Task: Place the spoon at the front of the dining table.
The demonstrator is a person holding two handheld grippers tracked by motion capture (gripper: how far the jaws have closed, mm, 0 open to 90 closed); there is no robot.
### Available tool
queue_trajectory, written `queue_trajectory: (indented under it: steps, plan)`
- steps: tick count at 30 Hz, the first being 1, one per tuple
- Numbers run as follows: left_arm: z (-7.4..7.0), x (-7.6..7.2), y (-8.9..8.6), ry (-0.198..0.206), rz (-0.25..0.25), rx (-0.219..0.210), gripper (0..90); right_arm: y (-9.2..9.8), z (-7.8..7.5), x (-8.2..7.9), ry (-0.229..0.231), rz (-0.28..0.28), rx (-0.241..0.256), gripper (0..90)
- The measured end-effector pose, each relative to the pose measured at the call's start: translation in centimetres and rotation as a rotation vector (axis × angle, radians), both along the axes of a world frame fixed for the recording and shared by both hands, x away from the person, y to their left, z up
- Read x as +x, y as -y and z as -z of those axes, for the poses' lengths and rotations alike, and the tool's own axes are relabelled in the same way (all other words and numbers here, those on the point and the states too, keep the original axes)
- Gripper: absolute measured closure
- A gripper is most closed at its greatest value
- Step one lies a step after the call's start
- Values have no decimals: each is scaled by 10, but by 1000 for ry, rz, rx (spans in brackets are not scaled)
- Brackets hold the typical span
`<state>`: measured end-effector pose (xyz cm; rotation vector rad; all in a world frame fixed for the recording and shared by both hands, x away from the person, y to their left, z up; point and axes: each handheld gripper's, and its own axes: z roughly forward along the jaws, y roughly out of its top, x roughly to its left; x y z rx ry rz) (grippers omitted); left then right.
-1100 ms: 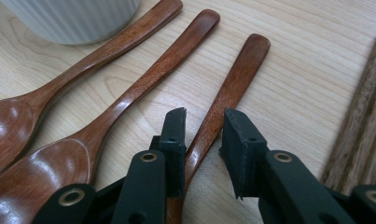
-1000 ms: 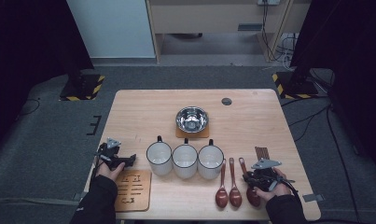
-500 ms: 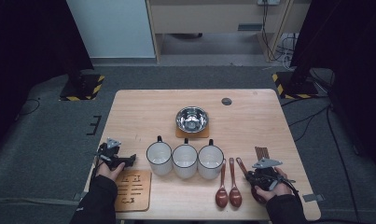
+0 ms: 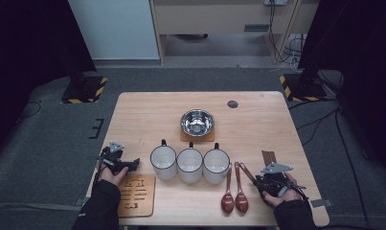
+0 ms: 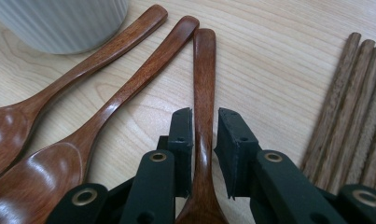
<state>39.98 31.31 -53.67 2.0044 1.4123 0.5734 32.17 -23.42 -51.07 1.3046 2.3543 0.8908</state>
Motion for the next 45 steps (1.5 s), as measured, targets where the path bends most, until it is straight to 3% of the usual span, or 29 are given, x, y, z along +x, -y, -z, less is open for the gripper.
queue_trajectory:
  steps: [7,19,27,37,45]
  plan:
    - [0,0,0,0,0,0,0,6,0,-5,-13,28,8,766]
    - [0,0,0,0,0,0,0,1,4,-4,-44,27,-26,805]
    - [0,0,0,0,0,0,0,-3,5,-6,-25,37,-46,806]
    - [0,0,0,0,0,0,0,-1,5,-4,-44,62,-15,816]
    - [0,0,0,0,0,0,0,1,2,-3,-30,61,-6,817]
